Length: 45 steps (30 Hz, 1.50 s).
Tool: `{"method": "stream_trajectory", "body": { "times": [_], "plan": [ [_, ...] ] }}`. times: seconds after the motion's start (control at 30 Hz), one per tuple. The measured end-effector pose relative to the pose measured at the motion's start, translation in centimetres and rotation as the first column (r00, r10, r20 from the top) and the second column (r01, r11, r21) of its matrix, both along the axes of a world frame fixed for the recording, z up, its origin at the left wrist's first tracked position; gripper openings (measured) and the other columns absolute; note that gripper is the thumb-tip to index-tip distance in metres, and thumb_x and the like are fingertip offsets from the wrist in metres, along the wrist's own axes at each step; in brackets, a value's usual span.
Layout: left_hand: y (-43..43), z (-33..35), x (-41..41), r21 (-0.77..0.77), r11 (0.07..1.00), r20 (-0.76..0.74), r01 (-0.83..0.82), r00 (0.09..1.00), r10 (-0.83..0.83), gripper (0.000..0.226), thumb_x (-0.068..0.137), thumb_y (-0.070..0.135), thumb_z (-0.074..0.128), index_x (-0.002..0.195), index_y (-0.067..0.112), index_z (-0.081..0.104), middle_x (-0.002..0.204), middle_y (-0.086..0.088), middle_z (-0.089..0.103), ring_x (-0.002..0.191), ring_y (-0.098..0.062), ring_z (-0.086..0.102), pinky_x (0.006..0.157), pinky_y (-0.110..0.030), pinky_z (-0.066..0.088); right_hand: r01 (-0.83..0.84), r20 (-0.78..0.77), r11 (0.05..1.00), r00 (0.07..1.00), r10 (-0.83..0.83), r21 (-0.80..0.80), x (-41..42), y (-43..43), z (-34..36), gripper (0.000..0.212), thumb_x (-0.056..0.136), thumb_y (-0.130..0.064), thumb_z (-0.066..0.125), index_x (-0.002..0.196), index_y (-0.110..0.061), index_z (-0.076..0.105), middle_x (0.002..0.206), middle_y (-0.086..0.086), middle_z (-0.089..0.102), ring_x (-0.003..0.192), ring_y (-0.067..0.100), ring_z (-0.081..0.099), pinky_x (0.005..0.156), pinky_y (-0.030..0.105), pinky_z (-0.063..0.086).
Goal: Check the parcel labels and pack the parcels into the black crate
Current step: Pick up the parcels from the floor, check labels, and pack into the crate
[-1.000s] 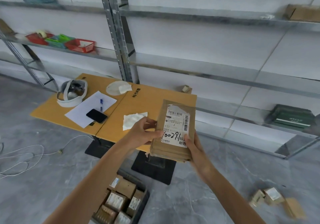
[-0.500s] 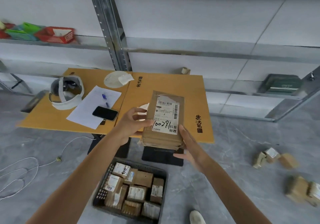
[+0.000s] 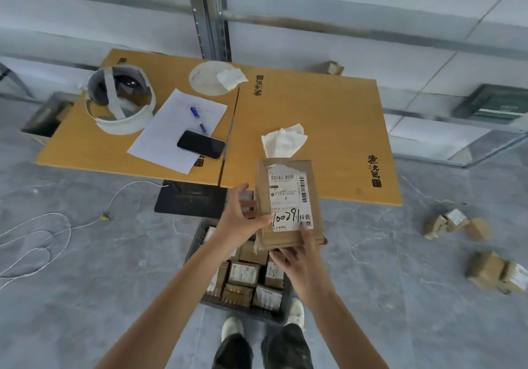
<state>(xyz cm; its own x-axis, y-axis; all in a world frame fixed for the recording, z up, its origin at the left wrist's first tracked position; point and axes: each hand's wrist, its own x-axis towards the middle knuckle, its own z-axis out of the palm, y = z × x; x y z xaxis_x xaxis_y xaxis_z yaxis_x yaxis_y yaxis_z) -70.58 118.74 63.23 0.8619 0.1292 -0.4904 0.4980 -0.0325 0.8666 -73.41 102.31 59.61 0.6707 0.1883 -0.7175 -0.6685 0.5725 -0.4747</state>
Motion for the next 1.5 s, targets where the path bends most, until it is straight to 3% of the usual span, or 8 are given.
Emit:
{"method": "stream_trajectory", "body": {
  "times": [0.27, 0.4, 0.67, 0.77, 0.93, 1.27, 1.37, 1.5],
  "plan": [
    [6.7, -16.9, -4.4, 0.144, 0.988, -0.387, 0.051, 0.922, 0.009, 0.073, 0.076, 0.019, 0.075, 0.138, 0.020, 0.036, 0.128, -0.005, 0.049, 0.100, -0.020, 0.057, 0.075, -0.032, 0.053, -0.518, -0.169, 0.735, 0.850, 0.499, -0.436, -1.4, -0.6, -12.6, 0.096, 0.069, -0.020, 0.083, 0.144, -0.027, 0.024, 0.129, 0.008, 0.057, 0.110, 0.026, 0.061, 0.083, 0.044, 0.057],
    [6.9, -27.0, -8.0, 0.118, 0.993, -0.537, 0.014, 0.842, 0.052, 0.059, 0.073, 0.021, 0.079, 0.123, 0.015, 0.050, 0.118, -0.010, 0.057, 0.097, -0.027, 0.062, 0.081, -0.042, 0.055, -0.480, -0.239, 0.665, 0.873, 0.425, -0.573, -2.3, 1.4, -21.6, 0.064, 0.073, -0.030, 0.079, 0.126, -0.015, 0.045, 0.116, 0.009, 0.066, 0.104, 0.026, 0.065, 0.092, 0.049, 0.052],
    [6.1, -45.5, -6.4, 0.277, 0.955, -0.468, -0.104, 0.853, 0.229, 0.029, 0.092, 0.027, 0.056, 0.117, 0.012, 0.058, 0.087, 0.006, 0.063, 0.064, -0.009, 0.060, 0.055, -0.020, 0.053, -0.616, -0.389, 0.696, 0.782, 0.487, -0.368, -0.1, 4.4, -41.2, 0.075, 0.083, -0.047, 0.065, 0.144, -0.045, 0.021, 0.140, -0.006, 0.045, 0.115, 0.017, 0.055, 0.095, 0.049, 0.043],
    [6.2, -52.8, -4.3, 0.292, 0.956, -0.415, -0.040, 0.895, 0.164, 0.054, 0.088, 0.005, 0.053, 0.137, 0.024, 0.043, 0.112, 0.005, 0.054, 0.047, -0.003, 0.045, 0.034, -0.013, 0.036, -0.581, -0.326, 0.713, 0.813, 0.483, -0.393, 2.8, 4.0, -48.8, 0.069, 0.088, -0.045, 0.060, 0.145, -0.042, 0.020, 0.147, -0.008, 0.040, 0.127, 0.024, 0.047, 0.093, 0.046, 0.046],
    [6.2, -61.2, -0.6, 0.022, 0.987, -0.500, -0.161, 0.853, 0.150, 0.065, 0.090, -0.004, 0.047, 0.144, 0.030, 0.030, 0.145, -0.007, 0.035, 0.088, -0.013, 0.058, 0.067, -0.025, 0.055, -0.555, -0.261, 0.492, 0.798, 0.544, -0.671, 5.6, 5.3, -59.1, 0.055, 0.096, -0.031, 0.051, 0.145, -0.020, 0.029, 0.144, 0.004, 0.044, 0.128, 0.024, 0.045, 0.100, 0.035, 0.038],
    [3.2, -61.6, -0.9, 0.046, 0.932, -0.644, -0.361, 0.702, 0.303, 0.039, 0.095, -0.002, 0.040, 0.132, 0.009, 0.044, 0.138, -0.013, 0.045, 0.120, -0.023, 0.049, 0.103, -0.037, 0.044, -0.647, -0.374, 0.526, 0.756, 0.537, -0.552, 5.1, 3.8, -61.6, 0.087, 0.092, -0.011, 0.058, 0.151, -0.030, -0.003, 0.159, 0.009, 0.012, 0.140, 0.031, 0.029, 0.113, 0.045, 0.029],
    [1.1, -57.1, -1.0, 0.165, 0.974, -0.598, -0.153, 0.770, 0.222, 0.039, 0.097, 0.006, 0.037, 0.135, 0.012, 0.042, 0.126, -0.010, 0.054, 0.082, -0.013, 0.056, 0.066, -0.021, 0.052, -0.685, -0.362, 0.326, 0.659, 0.659, -0.652, 4.5, 3.3, -56.2, 0.082, 0.094, -0.017, 0.057, 0.152, -0.030, 0.000, 0.160, 0.001, -0.006, 0.145, 0.028, 0.016, 0.111, 0.041, 0.028],
    [-2.7, -47.5, 1.6, 0.175, 0.985, -0.422, -0.004, 0.903, 0.079, 0.038, 0.094, 0.009, 0.043, 0.131, 0.019, 0.046, 0.118, 0.003, 0.053, 0.071, -0.001, 0.047, 0.053, -0.014, 0.036, -0.604, -0.157, 0.356, 0.632, 0.759, -0.712, 5.6, 4.3, -45.7, 0.048, 0.098, -0.017, 0.044, 0.144, -0.023, 0.031, 0.149, 0.000, 0.036, 0.132, 0.023, 0.043, 0.098, 0.031, 0.040]
  ]
}}
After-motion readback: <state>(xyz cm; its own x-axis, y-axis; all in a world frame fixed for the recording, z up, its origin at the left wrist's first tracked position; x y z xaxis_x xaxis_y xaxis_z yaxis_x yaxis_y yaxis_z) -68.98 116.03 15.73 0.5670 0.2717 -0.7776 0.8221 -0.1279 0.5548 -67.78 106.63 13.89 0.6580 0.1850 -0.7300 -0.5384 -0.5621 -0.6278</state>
